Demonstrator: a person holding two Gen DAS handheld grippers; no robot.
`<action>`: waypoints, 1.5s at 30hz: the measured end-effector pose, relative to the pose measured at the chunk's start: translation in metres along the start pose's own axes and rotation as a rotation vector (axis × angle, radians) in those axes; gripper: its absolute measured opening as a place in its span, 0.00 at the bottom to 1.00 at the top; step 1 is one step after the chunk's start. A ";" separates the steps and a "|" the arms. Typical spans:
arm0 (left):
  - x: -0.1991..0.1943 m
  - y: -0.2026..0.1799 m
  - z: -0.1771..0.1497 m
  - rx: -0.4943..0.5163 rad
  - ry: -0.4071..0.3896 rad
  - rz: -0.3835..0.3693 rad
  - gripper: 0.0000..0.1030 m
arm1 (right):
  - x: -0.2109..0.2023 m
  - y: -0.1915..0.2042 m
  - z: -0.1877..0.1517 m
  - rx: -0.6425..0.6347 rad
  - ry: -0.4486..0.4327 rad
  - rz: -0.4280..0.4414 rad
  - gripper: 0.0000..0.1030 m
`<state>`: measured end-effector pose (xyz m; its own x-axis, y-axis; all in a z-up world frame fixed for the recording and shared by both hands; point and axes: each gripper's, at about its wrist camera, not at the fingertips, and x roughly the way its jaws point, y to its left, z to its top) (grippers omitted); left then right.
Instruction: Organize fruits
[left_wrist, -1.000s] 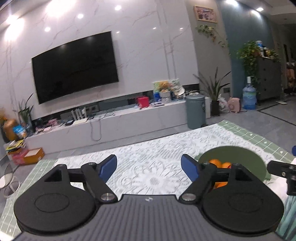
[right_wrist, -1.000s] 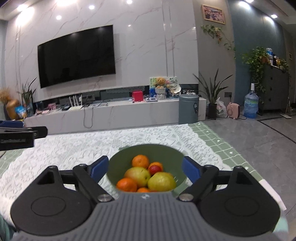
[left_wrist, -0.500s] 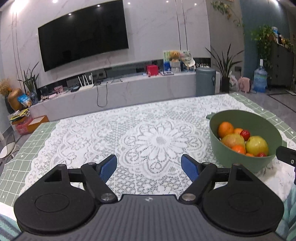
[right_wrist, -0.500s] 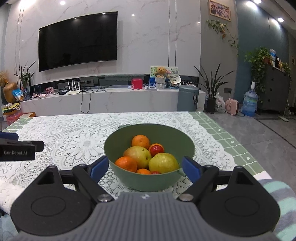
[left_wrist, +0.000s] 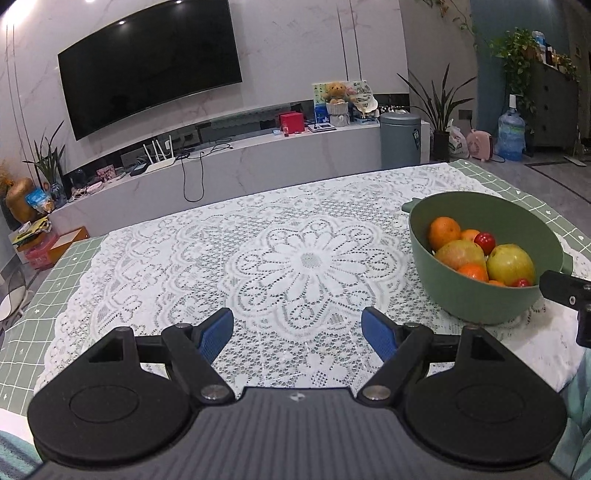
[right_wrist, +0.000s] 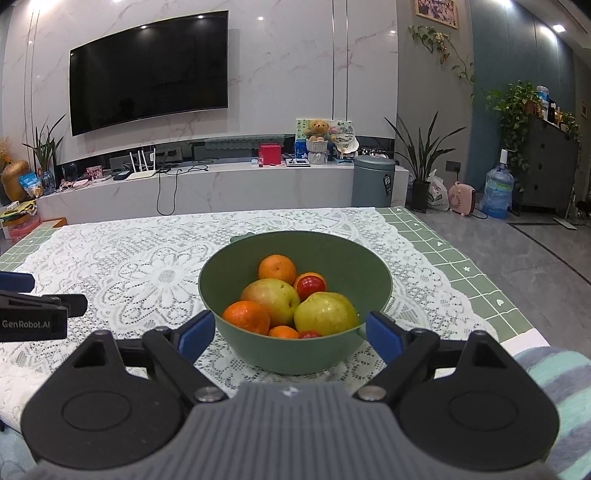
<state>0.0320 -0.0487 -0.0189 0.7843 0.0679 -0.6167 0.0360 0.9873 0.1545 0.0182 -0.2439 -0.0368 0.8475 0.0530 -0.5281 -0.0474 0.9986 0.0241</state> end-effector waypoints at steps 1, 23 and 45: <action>0.000 0.000 0.000 0.000 0.001 -0.001 0.90 | 0.000 0.000 -0.001 0.001 0.000 0.000 0.83; -0.001 0.002 0.000 -0.008 0.016 -0.005 0.90 | 0.001 -0.001 0.000 0.005 0.000 0.001 0.84; 0.000 0.009 0.001 -0.039 0.040 -0.013 0.90 | 0.007 0.003 -0.004 -0.001 0.024 -0.001 0.84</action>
<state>0.0325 -0.0396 -0.0168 0.7587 0.0599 -0.6487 0.0210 0.9930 0.1163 0.0221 -0.2405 -0.0441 0.8348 0.0516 -0.5481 -0.0472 0.9986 0.0222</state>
